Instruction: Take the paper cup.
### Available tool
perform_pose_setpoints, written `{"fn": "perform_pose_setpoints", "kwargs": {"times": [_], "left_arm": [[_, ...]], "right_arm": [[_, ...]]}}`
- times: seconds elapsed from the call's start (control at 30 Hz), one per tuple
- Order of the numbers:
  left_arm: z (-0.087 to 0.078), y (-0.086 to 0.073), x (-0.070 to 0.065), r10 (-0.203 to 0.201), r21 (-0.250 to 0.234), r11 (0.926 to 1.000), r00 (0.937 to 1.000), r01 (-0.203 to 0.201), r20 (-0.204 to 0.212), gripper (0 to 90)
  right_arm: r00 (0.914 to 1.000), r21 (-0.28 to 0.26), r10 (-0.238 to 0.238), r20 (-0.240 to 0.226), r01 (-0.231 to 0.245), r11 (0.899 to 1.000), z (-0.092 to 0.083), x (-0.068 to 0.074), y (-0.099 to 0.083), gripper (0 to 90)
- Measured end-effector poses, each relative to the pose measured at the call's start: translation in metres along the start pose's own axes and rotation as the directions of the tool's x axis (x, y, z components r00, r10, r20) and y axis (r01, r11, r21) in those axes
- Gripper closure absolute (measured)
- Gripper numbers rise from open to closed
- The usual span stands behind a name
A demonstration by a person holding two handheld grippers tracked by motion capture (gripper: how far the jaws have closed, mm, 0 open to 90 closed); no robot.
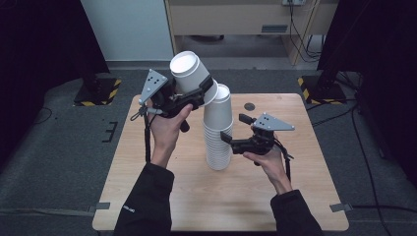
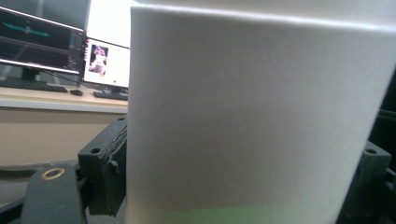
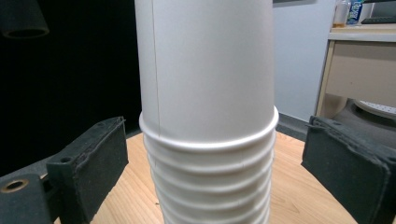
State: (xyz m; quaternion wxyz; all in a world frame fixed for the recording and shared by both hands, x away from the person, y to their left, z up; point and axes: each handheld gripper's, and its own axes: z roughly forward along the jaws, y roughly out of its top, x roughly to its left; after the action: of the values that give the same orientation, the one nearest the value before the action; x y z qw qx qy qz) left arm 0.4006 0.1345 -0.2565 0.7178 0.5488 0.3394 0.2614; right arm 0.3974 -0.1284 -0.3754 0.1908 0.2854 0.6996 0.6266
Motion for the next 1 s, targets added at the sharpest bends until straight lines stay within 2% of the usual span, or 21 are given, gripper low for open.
{"fn": "perform_pose_setpoints", "kwargs": {"times": [0.27,0.5,0.6,0.77,1.0], "left_arm": [[-0.02,-0.005,0.014,-0.021,-0.023,0.9995,0.9992,0.02,-0.033,15.2],[-0.042,-0.018,0.029,-0.066,-0.048,0.9969,0.9954,0.062,-0.069,15.3],[-0.051,-0.025,0.035,-0.067,-0.056,0.9965,0.9939,0.062,-0.087,15.3],[-0.067,-0.036,0.046,-0.08,-0.056,0.9957,0.9899,0.074,-0.117,15.3],[-0.088,-0.05,0.061,-0.117,-0.063,0.9922,0.9794,0.108,-0.165,15.3]], "right_arm": [[0.9998,0.017,-0.013,0.017,0.012,1.0,-0.018,-0.001,-0.01,7.2],[0.9997,0.015,0.005,0.025,-0.005,1.0,-0.033,-0.003,-0.017,8.1],[0.9996,0.018,0.013,0.025,-0.014,1.0,-0.037,-0.003,-0.021,8.4],[0.9995,0.019,0.021,0.023,-0.022,1.0,-0.043,-0.002,-0.027,9.0],[0.9995,0.015,0.023,0.024,-0.023,1.0,-0.048,0.001,-0.036,11.0]]}}
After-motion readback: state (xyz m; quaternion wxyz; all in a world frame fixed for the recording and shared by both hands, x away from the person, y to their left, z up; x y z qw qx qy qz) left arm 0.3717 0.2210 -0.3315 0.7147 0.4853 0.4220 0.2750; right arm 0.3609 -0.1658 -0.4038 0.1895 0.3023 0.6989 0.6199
